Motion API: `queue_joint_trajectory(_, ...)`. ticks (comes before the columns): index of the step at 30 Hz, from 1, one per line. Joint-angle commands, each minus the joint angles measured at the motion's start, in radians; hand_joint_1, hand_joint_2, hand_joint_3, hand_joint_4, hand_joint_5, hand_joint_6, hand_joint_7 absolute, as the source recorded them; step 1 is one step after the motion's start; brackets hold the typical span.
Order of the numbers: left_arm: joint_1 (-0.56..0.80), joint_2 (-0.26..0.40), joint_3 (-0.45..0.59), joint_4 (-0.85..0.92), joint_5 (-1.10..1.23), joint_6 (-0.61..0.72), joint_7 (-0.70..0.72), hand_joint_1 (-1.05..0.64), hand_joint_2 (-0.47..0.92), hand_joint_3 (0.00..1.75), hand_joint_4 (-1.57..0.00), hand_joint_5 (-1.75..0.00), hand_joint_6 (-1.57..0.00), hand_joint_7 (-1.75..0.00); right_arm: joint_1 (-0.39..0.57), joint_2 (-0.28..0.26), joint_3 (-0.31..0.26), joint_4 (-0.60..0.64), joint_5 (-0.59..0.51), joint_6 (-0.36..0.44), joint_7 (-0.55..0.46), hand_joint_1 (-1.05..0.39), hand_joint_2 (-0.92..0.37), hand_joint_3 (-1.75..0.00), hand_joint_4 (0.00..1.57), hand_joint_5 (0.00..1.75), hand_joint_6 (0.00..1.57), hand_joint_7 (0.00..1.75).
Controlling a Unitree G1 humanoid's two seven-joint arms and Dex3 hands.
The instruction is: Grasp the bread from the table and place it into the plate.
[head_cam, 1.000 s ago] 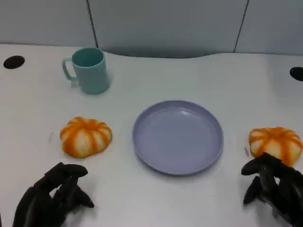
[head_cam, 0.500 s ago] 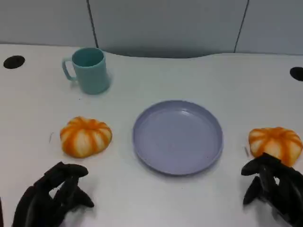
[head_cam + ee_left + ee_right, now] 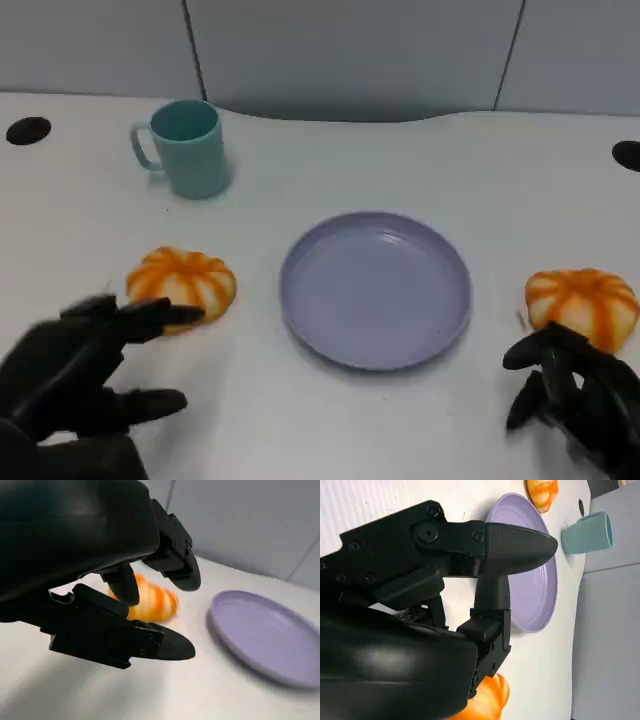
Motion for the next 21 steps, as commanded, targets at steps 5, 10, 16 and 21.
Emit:
queue_joint_trajectory(5, -0.100, 0.110, -0.099, -0.092, 0.229, 0.136, 0.039, -0.70, 0.90, 0.01, 0.00, -0.37, -0.21, -0.01, 0.001, 0.011, 0.004, 0.004, 0.001, 0.046, -0.021, -0.30, -0.92, -0.59, 0.60, 1.75, 0.47, 1.53)
queue_joint_trajectory(10, -0.204, 0.141, -0.173, -0.023, 0.288, 0.194, 0.020, -0.73, 0.86, 0.00, 0.00, -0.12, -0.11, -0.01, 0.004, 0.017, 0.001, -0.007, 0.012, 0.057, -0.018, -0.31, -0.92, -0.59, 0.58, 1.75, 0.46, 1.54)
queue_joint_trajectory(16, -0.334, 0.151, -0.254, 0.139, 0.263, 0.218, -0.007, -0.72, 0.84, 0.00, 0.00, -0.04, -0.10, -0.01, 0.010, 0.018, 0.004, -0.012, 0.011, 0.055, -0.018, -0.33, -0.92, -0.58, 0.59, 1.75, 0.46, 1.55)
queue_joint_trajectory(21, -0.498, 0.136, -0.357, 0.372, 0.277, 0.241, -0.024, -0.70, 0.84, 0.00, 0.00, 0.00, -0.05, 0.00, 0.026, 0.021, 0.004, -0.041, 0.017, 0.075, -0.023, -0.31, -0.92, -0.59, 0.59, 1.75, 0.46, 1.54)
